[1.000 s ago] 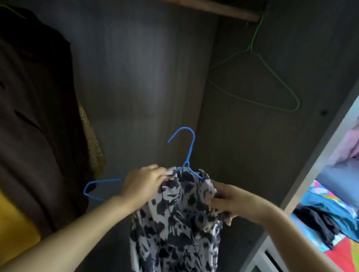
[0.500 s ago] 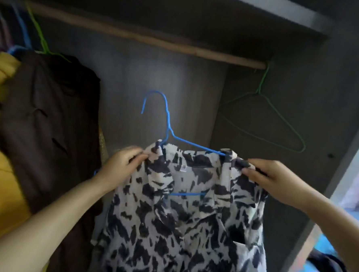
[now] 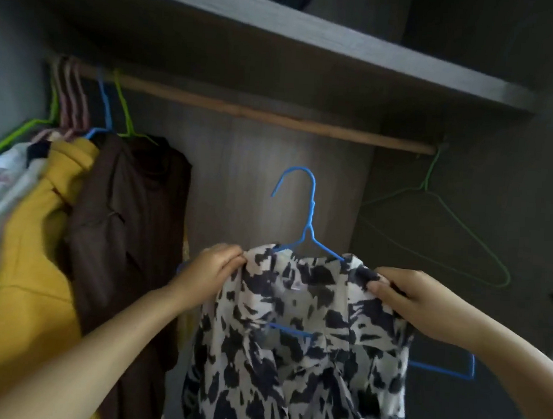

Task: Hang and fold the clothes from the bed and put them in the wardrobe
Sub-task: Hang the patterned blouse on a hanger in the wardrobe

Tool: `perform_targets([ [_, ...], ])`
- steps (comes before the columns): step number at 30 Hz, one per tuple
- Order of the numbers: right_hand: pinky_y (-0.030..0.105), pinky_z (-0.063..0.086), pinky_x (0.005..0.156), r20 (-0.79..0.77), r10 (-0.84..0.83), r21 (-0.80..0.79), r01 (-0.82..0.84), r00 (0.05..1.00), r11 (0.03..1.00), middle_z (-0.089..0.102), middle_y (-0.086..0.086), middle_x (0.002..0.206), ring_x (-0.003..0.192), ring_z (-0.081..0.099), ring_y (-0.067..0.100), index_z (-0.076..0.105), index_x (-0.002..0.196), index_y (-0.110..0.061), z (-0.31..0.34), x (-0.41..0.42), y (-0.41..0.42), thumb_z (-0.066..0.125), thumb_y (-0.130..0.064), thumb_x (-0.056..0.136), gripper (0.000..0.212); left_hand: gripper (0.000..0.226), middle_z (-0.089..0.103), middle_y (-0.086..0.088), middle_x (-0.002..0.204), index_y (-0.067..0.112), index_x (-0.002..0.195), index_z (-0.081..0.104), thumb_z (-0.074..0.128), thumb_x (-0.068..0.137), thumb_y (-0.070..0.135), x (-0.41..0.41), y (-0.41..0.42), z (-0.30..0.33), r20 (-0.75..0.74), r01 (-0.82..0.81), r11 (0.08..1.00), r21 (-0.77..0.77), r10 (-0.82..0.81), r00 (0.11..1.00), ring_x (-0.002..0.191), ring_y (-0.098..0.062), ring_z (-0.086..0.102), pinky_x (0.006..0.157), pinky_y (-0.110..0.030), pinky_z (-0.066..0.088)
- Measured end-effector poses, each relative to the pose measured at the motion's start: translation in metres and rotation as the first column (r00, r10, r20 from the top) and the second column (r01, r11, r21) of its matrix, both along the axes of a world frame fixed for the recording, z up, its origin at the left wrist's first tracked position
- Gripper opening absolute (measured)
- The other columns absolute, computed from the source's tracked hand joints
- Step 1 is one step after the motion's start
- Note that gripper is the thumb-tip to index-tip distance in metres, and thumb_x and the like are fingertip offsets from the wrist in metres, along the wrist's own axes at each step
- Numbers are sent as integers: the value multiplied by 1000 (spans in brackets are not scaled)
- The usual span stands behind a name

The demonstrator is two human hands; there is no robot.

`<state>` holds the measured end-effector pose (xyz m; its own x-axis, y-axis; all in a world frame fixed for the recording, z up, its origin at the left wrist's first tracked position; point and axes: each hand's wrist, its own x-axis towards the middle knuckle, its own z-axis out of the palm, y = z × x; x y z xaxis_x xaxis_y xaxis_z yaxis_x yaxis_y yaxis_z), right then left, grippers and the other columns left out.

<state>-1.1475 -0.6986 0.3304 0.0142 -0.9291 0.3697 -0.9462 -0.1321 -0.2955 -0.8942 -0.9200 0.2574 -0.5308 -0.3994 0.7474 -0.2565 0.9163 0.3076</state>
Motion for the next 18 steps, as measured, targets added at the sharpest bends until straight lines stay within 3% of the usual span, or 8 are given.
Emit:
perform_targets([
  [2, 22, 37, 56, 148, 50, 13, -52, 988, 999, 49, -10, 60, 58, 44, 3, 48, 69, -13, 2, -2, -1, 50, -30, 96, 32, 36, 53, -5, 71, 1, 73, 55, 41, 96, 25, 12, -16, 1, -27, -75, 997, -20, 75, 997, 72, -15, 50, 66, -30, 35],
  [5, 23, 35, 56, 231, 127, 7, -132, 965, 991, 45, -8, 61, 61, 42, 5, 48, 67, -15, 5, 4, -12, 50, -31, 94, 31, 23, 54, -6, 71, 2, 73, 55, 48, 94, 5, 15, -37, 8, -119, -52, 981, 186, 75, 990, 71, -30, 57, 62, -27, 34],
  [7, 23, 39, 57, 272, 143, -14, -145, 952, 989, 49, -6, 63, 62, 45, 4, 53, 70, -17, 8, 8, -20, 50, -41, 89, 31, 27, 55, -6, 67, 12, 68, 56, 47, 93, 13, 15, -54, 17, -248, -24, 944, 330, 112, 962, 68, -38, 57, 57, -24, 35],
  [10, 32, 45, 64, 283, 143, -73, -127, 948, 989, 55, -2, 69, 66, 52, 7, 60, 77, -19, 14, 18, -35, 48, -50, 86, 35, 27, 63, -18, 96, 28, 68, 54, 45, 93, 27, 14, -77, 38, -337, 13, 816, 578, 224, 915, 100, -38, 58, 74, -31, 47],
  [13, 23, 38, 51, 360, 137, -159, -84, 923, 984, 56, -3, 63, 57, 49, 3, 62, 76, -17, 27, 45, -67, 48, -48, 89, 36, 17, 53, -7, 131, 33, 105, 58, 44, 97, 36, 6, -80, 56, -334, 40, 772, 634, 227, 915, 124, -26, 49, 97, -39, 44],
  [15, 24, 34, 52, 353, 136, -187, -73, 926, 980, 57, 7, 62, 55, 47, 8, 64, 79, -9, 41, 68, -96, 49, -37, 96, 36, 40, 42, -4, 143, 21, 140, 41, 43, 100, 24, -2, -78, 66, -316, 47, 792, 609, 188, 930, 134, -24, 39, 108, -38, 36],
  [16, 27, 33, 55, 323, 136, -213, -68, 937, 975, 56, 12, 63, 57, 47, 11, 63, 79, -4, 49, 82, -110, 49, -31, 98, 37, 45, 37, -1, 147, 18, 147, 33, 40, 102, 23, -5, -75, 69, -315, 64, 801, 596, 159, 936, 139, -22, 33, 114, -37, 30],
  [18, 28, 34, 56, 286, 170, -293, -83, 943, 953, 56, 4, 56, 57, 46, 5, 59, 68, -6, 63, 114, -137, 47, -21, 99, 37, 49, 34, 6, 148, 21, 148, 31, 32, 103, 39, -1, -65, 77, -370, 167, 768, 618, 96, 924, 140, -16, 29, 118, -34, 21],
])
